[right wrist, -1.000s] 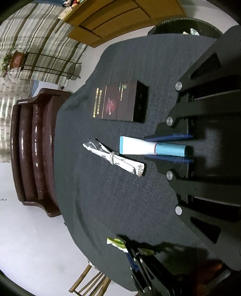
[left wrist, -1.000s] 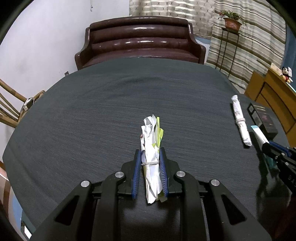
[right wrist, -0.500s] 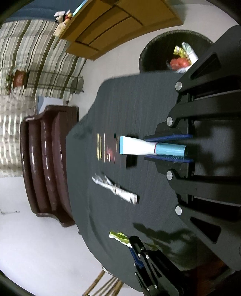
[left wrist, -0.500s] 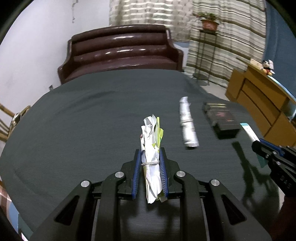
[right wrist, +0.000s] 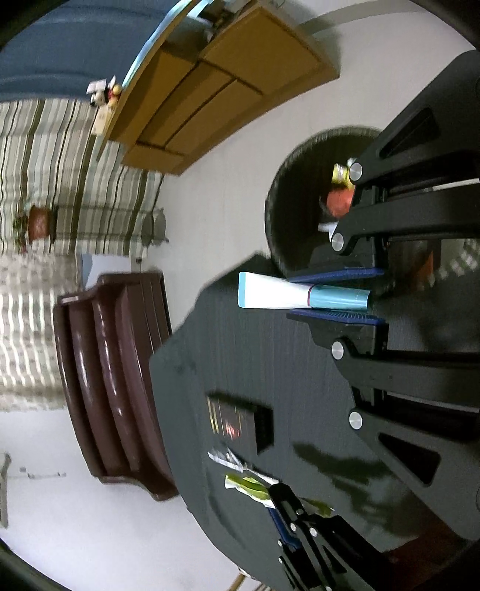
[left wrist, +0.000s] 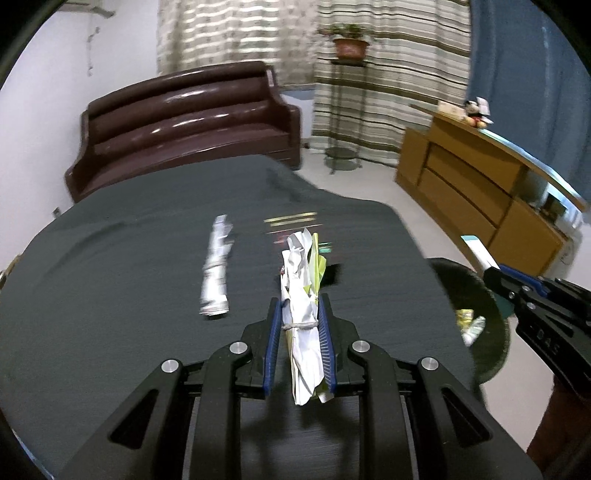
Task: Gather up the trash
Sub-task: 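Carry the paper bundle and tube over the bin and open both grippers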
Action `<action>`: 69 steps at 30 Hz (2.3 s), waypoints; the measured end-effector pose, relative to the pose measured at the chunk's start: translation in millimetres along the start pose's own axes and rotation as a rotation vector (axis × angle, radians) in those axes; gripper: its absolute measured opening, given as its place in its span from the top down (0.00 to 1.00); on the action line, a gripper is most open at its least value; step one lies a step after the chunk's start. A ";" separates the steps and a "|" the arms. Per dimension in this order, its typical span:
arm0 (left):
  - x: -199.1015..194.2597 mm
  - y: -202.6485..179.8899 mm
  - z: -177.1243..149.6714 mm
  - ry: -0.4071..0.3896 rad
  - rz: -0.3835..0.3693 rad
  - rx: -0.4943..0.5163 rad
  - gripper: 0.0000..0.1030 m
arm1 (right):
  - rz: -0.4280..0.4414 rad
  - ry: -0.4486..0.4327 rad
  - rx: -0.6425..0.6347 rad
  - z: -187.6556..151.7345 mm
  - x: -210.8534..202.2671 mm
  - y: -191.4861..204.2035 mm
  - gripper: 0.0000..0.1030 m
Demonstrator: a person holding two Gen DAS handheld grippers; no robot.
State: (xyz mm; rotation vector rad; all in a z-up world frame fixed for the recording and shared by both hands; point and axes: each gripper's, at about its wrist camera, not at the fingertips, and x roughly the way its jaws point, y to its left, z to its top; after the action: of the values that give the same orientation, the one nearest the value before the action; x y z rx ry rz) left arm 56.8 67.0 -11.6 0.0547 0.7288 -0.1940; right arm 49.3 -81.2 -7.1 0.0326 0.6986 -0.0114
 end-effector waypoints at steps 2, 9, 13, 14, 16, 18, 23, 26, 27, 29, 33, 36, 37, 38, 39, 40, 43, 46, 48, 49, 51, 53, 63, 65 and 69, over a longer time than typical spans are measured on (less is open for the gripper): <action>1.8 -16.3 1.1 -0.001 -0.027 0.027 0.80 | -0.021 -0.003 0.019 -1.2 -1.5 -14.7 0.86; 11.5 -60.6 11.7 -0.011 -0.084 0.090 0.80 | -0.073 -0.008 0.072 -6.4 -3.2 -49.5 0.86; 19.7 -82.7 15.3 -0.005 -0.109 0.115 0.80 | -0.090 -0.003 0.096 -10.0 -1.3 -66.3 0.86; 20.3 -85.5 15.2 -0.005 -0.112 0.118 0.80 | -0.093 -0.002 0.100 -10.1 -0.8 -68.6 0.86; 22.2 -93.1 15.1 -0.005 -0.119 0.129 0.80 | -0.098 -0.002 0.108 -11.2 -0.6 -74.7 0.86; 23.0 -97.5 14.0 -0.003 -0.124 0.138 0.80 | -0.104 -0.002 0.116 -11.7 0.7 -80.2 0.86; 31.7 -112.9 17.7 0.006 -0.130 0.161 0.80 | -0.109 0.001 0.141 -11.5 6.2 -91.3 0.86; 37.6 -124.2 19.5 0.012 -0.130 0.174 0.80 | -0.108 0.000 0.151 -12.2 8.9 -96.9 0.86; 39.1 -126.4 19.1 0.014 -0.130 0.179 0.80 | -0.108 0.000 0.153 -12.3 9.5 -97.9 0.86; 42.1 -129.9 18.7 0.018 -0.128 0.185 0.80 | -0.107 0.000 0.160 -12.2 11.6 -101.3 0.86; 49.5 -138.6 20.1 0.030 -0.125 0.194 0.80 | -0.104 0.003 0.173 -12.3 16.3 -108.4 0.86; 53.5 -144.0 21.8 0.033 -0.122 0.199 0.80 | -0.102 0.005 0.178 -12.0 19.7 -112.9 0.86; 54.4 -145.8 21.9 0.034 -0.122 0.201 0.80 | -0.101 0.006 0.180 -12.2 20.8 -113.8 0.86; 55.7 -147.3 22.8 0.035 -0.121 0.201 0.80 | -0.101 0.007 0.182 -12.4 22.2 -115.1 0.86; 56.6 -148.9 23.5 0.035 -0.120 0.202 0.80 | -0.100 0.008 0.184 -11.9 23.4 -116.9 0.86; 57.6 -151.1 23.9 0.036 -0.120 0.203 0.80 | -0.100 0.009 0.186 -12.0 24.9 -118.6 0.86; 60.9 -155.8 25.2 0.040 -0.116 0.204 0.80 | -0.101 0.012 0.195 -11.6 29.2 -123.6 0.86; 64.2 -161.7 26.1 0.044 -0.113 0.209 0.80 | -0.104 0.014 0.201 -9.8 33.4 -127.7 0.86; 66.0 -164.9 26.6 0.046 -0.111 0.212 0.80 | -0.105 0.016 0.207 -9.0 36.4 -131.3 0.86; 67.1 -166.3 26.8 0.048 -0.111 0.213 0.80 | -0.105 0.017 0.210 -8.8 37.5 -132.3 0.86; 69.4 -166.9 27.6 0.053 -0.109 0.215 0.80 | -0.106 0.017 0.217 -8.8 39.6 -135.0 0.85; 71.7 -168.9 28.1 0.057 -0.101 0.211 0.79 | -0.102 0.015 0.230 -9.8 41.2 -138.0 0.83; 74.8 -169.0 29.8 0.067 -0.092 0.200 0.54 | -0.104 0.019 0.263 -14.3 42.6 -144.1 0.70; 74.7 -168.9 29.8 0.066 -0.092 0.199 0.52 | -0.108 0.019 0.263 -15.3 42.0 -143.4 0.69; 75.1 -170.3 29.6 0.063 -0.091 0.194 0.49 | -0.119 0.018 0.269 -17.2 40.6 -144.9 0.62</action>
State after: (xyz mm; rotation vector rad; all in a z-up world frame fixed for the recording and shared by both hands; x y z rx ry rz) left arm 97.7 -115.3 -36.5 0.2133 0.7737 -0.3507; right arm 66.1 -225.5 -50.2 0.2491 0.7124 -0.2192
